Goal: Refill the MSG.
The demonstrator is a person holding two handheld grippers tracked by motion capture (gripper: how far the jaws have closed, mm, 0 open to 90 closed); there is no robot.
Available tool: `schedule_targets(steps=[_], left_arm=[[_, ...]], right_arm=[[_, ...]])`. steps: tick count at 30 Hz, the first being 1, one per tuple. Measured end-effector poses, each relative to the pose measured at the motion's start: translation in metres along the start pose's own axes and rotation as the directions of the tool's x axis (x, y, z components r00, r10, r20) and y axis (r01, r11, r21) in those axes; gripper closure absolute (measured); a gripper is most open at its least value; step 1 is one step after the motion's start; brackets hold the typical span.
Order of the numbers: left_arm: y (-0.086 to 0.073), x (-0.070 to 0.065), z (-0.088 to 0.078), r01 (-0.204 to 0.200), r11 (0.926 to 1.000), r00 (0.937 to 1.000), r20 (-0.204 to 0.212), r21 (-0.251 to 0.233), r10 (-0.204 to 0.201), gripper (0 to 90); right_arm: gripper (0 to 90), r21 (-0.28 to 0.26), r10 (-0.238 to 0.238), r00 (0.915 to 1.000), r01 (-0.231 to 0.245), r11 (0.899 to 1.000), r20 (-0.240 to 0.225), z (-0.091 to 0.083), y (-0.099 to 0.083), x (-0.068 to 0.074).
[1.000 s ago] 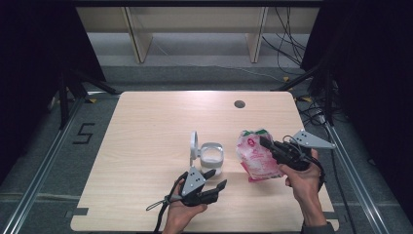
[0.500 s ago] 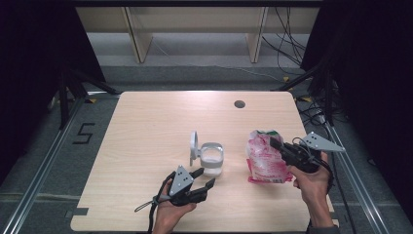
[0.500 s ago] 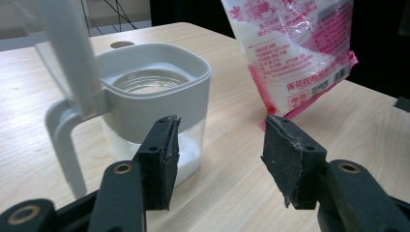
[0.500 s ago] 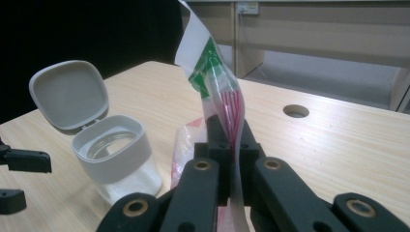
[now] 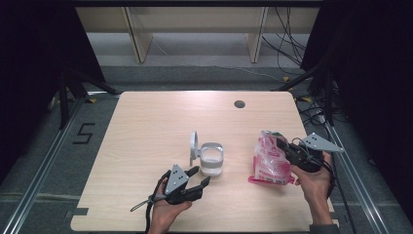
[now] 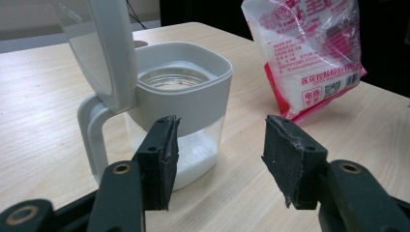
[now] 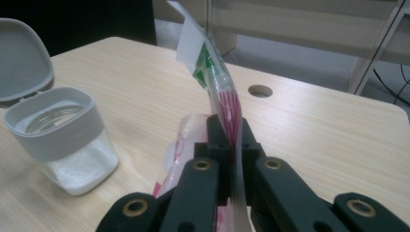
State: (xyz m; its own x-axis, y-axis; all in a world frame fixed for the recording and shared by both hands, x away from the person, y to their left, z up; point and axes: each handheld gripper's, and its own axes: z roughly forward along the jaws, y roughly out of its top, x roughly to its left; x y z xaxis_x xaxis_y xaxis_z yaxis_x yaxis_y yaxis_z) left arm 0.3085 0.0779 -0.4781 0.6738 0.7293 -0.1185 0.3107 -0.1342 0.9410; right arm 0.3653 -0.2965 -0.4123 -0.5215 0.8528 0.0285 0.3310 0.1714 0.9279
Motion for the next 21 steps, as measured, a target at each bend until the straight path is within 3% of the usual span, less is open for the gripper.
schedule_targets(steps=[1, 2, 6, 7, 8, 9, 12, 13, 16, 17, 21], left_arm=[[0.0, 0.001, 0.0, -0.001, 1.0, 1.0, -0.001, 0.002, 0.001, 45.4], [0.0, 0.001, 0.0, 0.0, 1.0, 1.0, -0.006, 0.002, 0.0, 45.3], [0.0, 0.005, -0.002, 0.002, 1.0, 0.9999, -0.013, 0.003, -0.002, 44.3], [0.0, 0.006, -0.002, 0.007, 1.0, 0.9999, -0.01, 0.0, -0.007, 43.7], [0.0, 0.007, -0.002, 0.008, 1.0, 0.9999, -0.014, -0.001, -0.008, 43.4], [0.0, 0.008, -0.003, 0.006, 1.0, 0.9999, -0.014, -0.001, -0.006, 43.4], [0.0, 0.009, -0.005, 0.008, 0.9999, 0.9996, -0.028, 0.007, -0.007, 43.3], [0.0, 0.01, -0.005, 0.007, 1.0, 0.9996, -0.029, 0.007, -0.006, 43.1], [0.0, 0.011, -0.004, 0.009, 0.9999, 0.9994, -0.033, 0.006, -0.009, 42.3], [0.0, 0.012, -0.005, 0.009, 0.9999, 0.9993, -0.036, 0.01, -0.009, 42.3], [0.0, 0.013, -0.006, 0.008, 0.9999, 0.9992, -0.04, 0.006, -0.008, 42.0]], right_arm=[[90.0, 0.003, -0.019, 0.9997, 0.019, 1.0, 0.016, 0.001, -0.001, -0.002], [90.0, 0.019, 0.005, 0.9996, -0.005, 1.0, 0.027, 0.001, -0.002, 0.0], [90.0, 0.03, 0.011, 0.9989, -0.012, 0.999, 0.045, 0.001, -0.005, -0.004], [90.0, 0.03, -0.019, 0.9986, 0.018, 0.999, 0.049, 0.002, -0.005, -0.007], [90.0, 0.025, 0.015, 0.9982, -0.017, 1.0, 0.058, 0.002, -0.006, -0.005], [90.0, 0.022, -0.035, 0.9974, 0.033, 0.999, 0.063, 0.003, -0.007, -0.009], [90.0, 0.034, -0.031, 0.9968, 0.028, 0.999, 0.074, 0.004, -0.009, -0.01], [89.9, 0.03, -0.052, 0.9948, 0.05, 0.998, 0.087, 0.005, -0.01, -0.012], [89.8, 0.039, -0.028, 0.9946, 0.024, 0.999, 0.1, 0.007, -0.013, -0.012], [89.7, 0.049, -0.048, 0.9944, 0.044, 0.998, 0.094, 0.008, -0.014, -0.014], [89.7, 0.064, 0.011, 0.9942, -0.018, 0.998, 0.107, 0.011, -0.018, -0.014]])
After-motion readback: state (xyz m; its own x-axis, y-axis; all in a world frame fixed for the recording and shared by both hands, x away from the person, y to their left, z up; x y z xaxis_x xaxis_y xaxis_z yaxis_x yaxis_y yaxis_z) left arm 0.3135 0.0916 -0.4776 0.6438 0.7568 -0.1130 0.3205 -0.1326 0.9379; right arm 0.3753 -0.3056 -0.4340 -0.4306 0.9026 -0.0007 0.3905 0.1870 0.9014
